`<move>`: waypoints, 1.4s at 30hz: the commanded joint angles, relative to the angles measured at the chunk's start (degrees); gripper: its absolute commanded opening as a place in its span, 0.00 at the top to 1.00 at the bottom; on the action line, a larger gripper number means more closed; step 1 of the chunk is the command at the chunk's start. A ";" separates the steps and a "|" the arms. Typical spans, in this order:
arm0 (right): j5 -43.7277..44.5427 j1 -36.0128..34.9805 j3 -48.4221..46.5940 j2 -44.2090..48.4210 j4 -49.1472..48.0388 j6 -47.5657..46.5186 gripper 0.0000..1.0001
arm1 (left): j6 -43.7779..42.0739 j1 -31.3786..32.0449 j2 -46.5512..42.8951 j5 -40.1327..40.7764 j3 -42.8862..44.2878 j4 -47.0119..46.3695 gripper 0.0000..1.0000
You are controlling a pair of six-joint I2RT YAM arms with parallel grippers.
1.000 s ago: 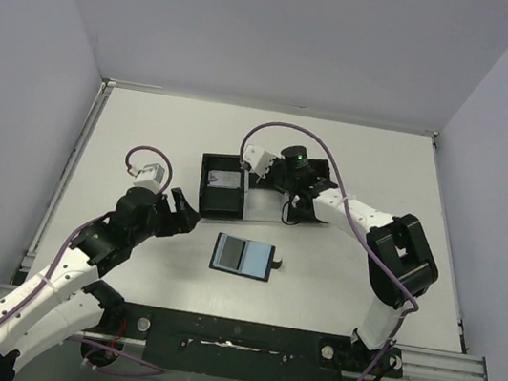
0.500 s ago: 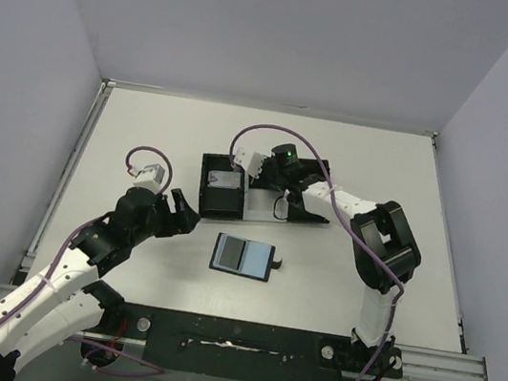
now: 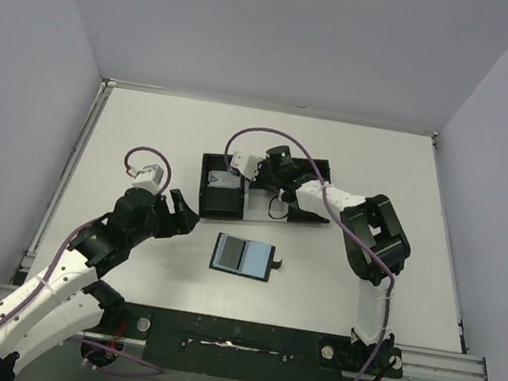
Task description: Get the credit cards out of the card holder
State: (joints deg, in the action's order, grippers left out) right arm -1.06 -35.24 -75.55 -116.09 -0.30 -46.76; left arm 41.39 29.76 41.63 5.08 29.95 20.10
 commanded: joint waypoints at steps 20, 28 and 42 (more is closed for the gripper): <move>-4.50 0.17 -1.71 2.18 2.29 1.60 0.61 | -0.32 -0.49 0.73 -2.75 1.94 -2.10 0.27; -6.55 0.74 -3.03 1.87 4.26 3.25 0.58 | -0.15 -0.49 1.83 -4.39 1.71 -2.94 0.26; -3.03 1.22 -0.25 11.78 -3.99 15.60 0.51 | 0.57 -0.50 3.55 -6.94 2.16 -4.80 0.26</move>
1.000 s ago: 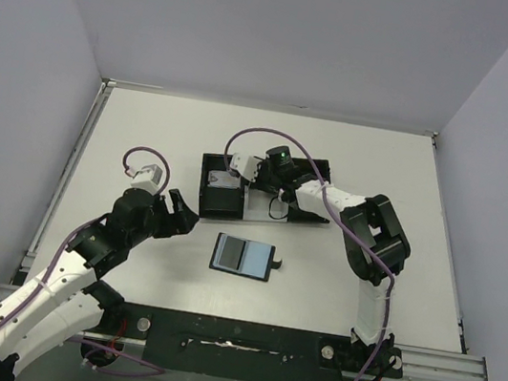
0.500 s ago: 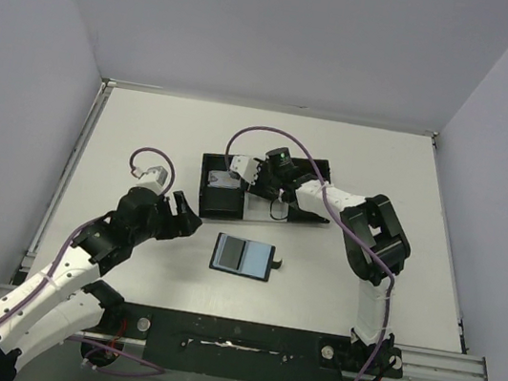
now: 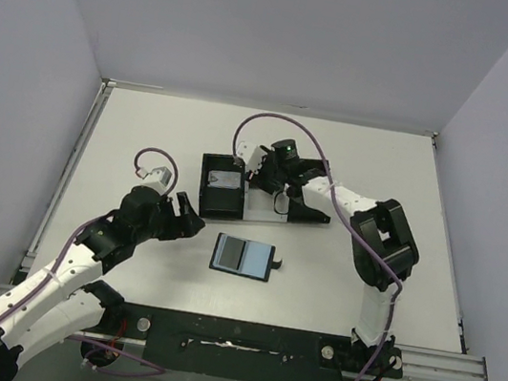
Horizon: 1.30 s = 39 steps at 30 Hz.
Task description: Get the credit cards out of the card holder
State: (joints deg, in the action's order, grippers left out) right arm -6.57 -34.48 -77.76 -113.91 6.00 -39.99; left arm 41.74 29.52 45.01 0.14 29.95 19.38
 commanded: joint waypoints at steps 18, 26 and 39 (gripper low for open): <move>-2.71 7.77 28.76 36.57 -10.15 81.69 0.09 | 5.13 -1.37 1.74 -6.44 -0.61 -13.88 0.20; -10.48 3.63 39.13 37.29 -19.08 98.93 0.26 | 7.85 -1.57 7.17 -12.14 -1.40 -16.88 0.24; 0.49 -8.51 38.38 33.95 -14.35 105.09 0.39 | 6.79 -1.57 11.28 -14.70 -0.50 -16.12 0.31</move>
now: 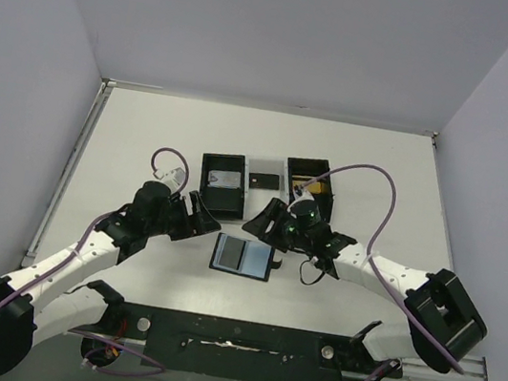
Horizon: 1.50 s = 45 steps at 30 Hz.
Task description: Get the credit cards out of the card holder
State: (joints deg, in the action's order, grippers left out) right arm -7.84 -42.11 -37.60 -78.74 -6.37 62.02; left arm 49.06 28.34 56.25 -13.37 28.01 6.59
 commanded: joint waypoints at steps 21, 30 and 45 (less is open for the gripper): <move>-3.31 -3.69 -3.70 -11.72 -2.58 3.88 0.57 | -4.44 -0.32 7.65 -6.67 2.89 -4.29 0.51; -3.47 -2.57 -2.36 -13.22 -2.52 4.59 0.64 | -6.54 1.03 12.31 -9.88 4.81 -5.27 0.63; -5.38 -1.46 -1.76 -15.24 -3.77 5.10 0.75 | -9.65 7.26 23.42 -9.45 9.31 -4.70 0.71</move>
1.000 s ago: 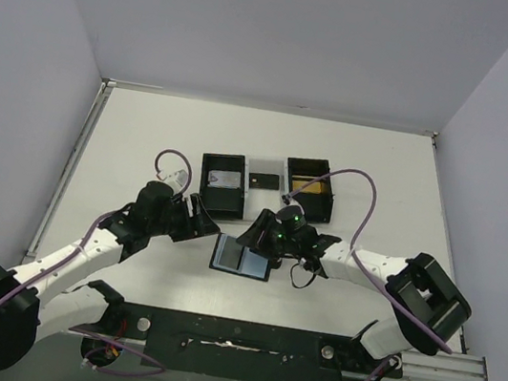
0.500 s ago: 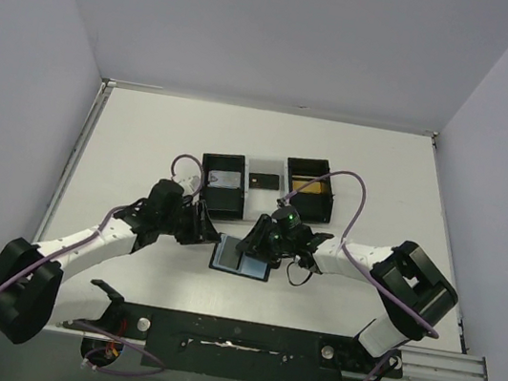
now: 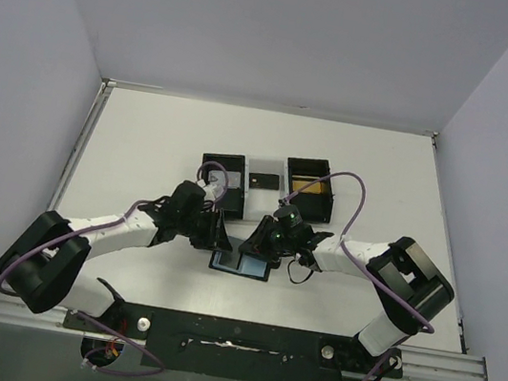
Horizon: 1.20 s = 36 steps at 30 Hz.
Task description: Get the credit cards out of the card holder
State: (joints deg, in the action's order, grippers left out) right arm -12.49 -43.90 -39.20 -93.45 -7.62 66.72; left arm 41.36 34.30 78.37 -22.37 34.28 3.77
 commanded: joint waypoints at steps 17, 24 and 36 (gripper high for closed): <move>-0.69 0.48 -1.01 -1.11 -0.97 -0.11 0.76 | -4.05 2.09 3.01 4.73 2.97 1.84 0.73; -0.89 0.47 -1.20 -1.08 -0.91 -0.21 0.76 | -4.98 2.20 4.41 3.83 3.16 1.85 0.78; -2.79 0.57 -0.35 -0.33 -4.22 -0.67 0.90 | -4.74 3.60 6.16 6.28 3.16 3.27 0.87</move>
State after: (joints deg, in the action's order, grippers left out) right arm -13.63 -43.11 -39.22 -94.43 -8.14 66.37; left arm 37.63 37.10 83.79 -17.82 35.81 6.33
